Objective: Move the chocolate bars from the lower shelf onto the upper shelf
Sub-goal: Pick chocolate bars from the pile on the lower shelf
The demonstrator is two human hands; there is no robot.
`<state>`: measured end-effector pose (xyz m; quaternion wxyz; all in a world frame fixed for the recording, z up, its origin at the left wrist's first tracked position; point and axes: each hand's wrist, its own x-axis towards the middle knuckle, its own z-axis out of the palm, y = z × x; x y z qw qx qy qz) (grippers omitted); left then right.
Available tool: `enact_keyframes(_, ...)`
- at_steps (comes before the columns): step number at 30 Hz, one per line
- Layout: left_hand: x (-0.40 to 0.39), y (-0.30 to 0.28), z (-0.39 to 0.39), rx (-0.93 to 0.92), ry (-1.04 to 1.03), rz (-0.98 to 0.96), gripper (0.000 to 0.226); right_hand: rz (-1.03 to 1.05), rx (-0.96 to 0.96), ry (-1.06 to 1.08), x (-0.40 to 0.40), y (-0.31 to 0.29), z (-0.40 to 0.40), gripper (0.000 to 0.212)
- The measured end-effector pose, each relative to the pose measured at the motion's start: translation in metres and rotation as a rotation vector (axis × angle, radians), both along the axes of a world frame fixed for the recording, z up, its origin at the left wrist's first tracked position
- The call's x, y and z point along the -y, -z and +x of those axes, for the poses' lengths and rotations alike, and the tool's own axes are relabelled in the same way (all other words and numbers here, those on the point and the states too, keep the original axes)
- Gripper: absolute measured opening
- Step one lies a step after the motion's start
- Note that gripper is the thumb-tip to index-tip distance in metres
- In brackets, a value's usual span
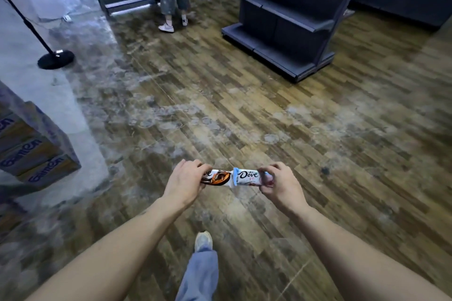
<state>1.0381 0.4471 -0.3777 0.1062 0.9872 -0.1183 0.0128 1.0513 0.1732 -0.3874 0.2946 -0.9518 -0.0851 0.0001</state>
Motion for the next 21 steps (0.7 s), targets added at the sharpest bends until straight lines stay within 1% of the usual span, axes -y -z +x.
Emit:
enact_keyframes(3, -0.013, 0.006, 0.06, 0.008, 0.006, -0.02, 0.044, -0.003, -0.013, 0.02, -0.012, 0.002, 0.057, 0.034)
enact_keyframes(7, -0.034, 0.006, 0.147, -0.017, 0.042, -0.018, 0.044, 0.002, -0.044, 0.055, -0.036, -0.001, 0.135, 0.038)
enact_keyframes(12, -0.053, -0.002, 0.249, -0.037, 0.051, -0.007, 0.043, 0.023, -0.031, 0.097, -0.059, -0.008, 0.226, 0.035)
enact_keyframes(18, -0.049, -0.009, 0.348, -0.028, 0.073, 0.014, 0.045, 0.034, -0.059, 0.155, -0.055, -0.009, 0.322, 0.035)
enact_keyframes(21, -0.037, -0.007, 0.399, -0.041, 0.078, 0.046, 0.046, 0.031, -0.066, 0.137, -0.045, -0.005, 0.371, 0.032)
